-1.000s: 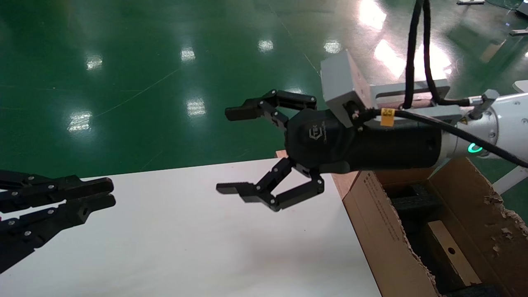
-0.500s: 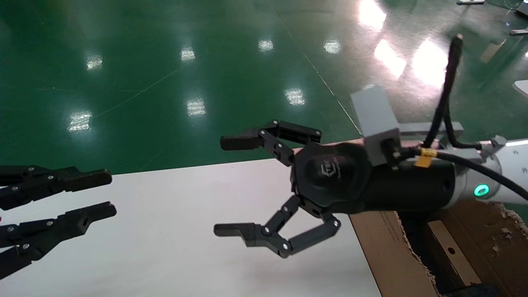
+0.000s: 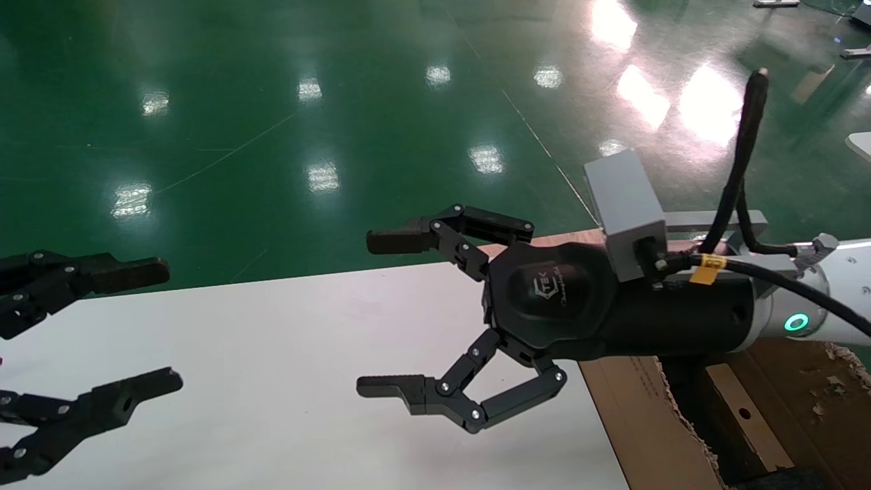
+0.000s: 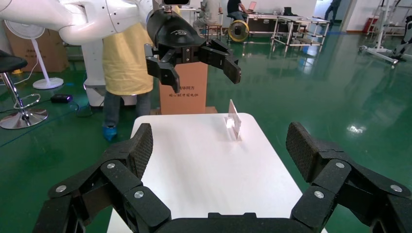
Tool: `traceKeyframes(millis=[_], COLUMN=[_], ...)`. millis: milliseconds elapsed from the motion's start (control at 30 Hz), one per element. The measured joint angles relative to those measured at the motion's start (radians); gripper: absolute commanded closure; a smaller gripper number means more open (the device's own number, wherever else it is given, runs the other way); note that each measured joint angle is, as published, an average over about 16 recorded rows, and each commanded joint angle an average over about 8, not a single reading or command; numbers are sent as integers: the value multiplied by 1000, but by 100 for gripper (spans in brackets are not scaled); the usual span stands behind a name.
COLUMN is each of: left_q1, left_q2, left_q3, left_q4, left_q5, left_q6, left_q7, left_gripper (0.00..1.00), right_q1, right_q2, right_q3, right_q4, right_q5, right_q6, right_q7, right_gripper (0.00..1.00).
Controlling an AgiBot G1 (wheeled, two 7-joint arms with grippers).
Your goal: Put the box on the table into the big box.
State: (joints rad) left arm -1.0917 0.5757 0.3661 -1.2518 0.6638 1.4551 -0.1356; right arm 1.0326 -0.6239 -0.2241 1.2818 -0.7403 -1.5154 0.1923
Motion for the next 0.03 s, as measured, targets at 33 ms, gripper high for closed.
traceKeyframes(millis=[33], left_q1=[0], left_q2=[0], left_q3=[0], left_q4=[0], left_q5=[0], left_q6=[0], left_q7=[0], left_gripper=[0], right_q1=[2], right_q2=[1], right_q3=[-3], right_q4=[0], right_q5=[0], right_q6=[1], right_q7=[0], right_gripper=[0])
